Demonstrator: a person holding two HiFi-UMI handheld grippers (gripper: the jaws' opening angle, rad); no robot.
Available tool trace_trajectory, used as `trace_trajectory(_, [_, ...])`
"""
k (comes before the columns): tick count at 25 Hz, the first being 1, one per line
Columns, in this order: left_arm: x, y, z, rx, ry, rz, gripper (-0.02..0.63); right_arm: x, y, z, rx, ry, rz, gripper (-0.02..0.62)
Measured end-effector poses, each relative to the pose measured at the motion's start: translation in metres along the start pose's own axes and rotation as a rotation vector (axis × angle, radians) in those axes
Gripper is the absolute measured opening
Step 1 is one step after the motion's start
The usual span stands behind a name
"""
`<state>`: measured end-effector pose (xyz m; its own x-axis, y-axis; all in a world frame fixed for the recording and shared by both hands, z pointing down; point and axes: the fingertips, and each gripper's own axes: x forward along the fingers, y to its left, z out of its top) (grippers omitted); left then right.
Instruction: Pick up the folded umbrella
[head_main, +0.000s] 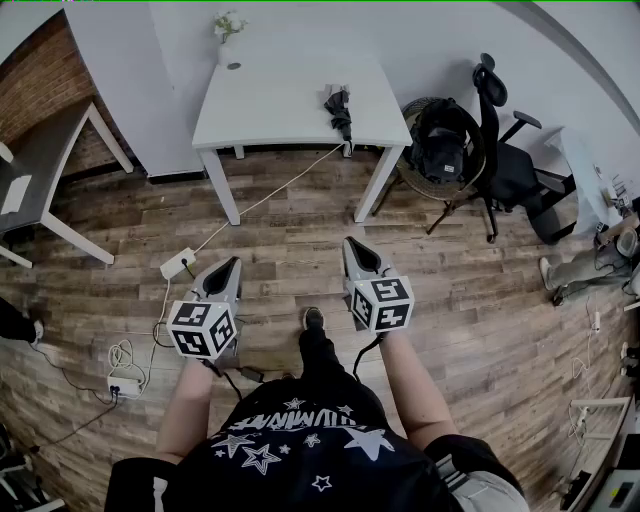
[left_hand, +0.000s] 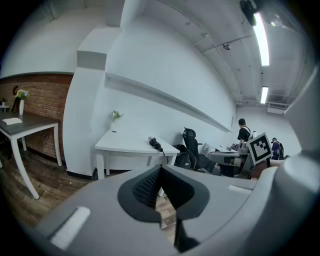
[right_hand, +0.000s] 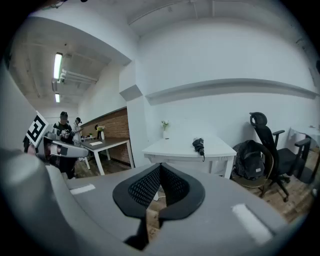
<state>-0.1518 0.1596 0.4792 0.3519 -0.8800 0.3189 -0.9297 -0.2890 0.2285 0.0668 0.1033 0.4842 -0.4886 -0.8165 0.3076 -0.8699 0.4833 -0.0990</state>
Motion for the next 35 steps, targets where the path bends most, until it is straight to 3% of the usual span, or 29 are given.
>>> trace_trajectory(8, [-0.032,-0.015,-0.008,0.037,-0.017,0.000,0.003,-0.030,0.019,-0.009,-0.003,0.001,-0.015,0.017])
trace_trajectory(19, [-0.046,-0.017,-0.030,0.012,0.007,0.009,0.003,-0.047,0.022,-0.033,0.019,0.039,-0.032,0.017])
trace_trajectory(35, [0.009,-0.006,-0.023,-0.012,0.026,0.007,0.003,-0.012,-0.021,-0.034,0.082,0.043,-0.076,0.017])
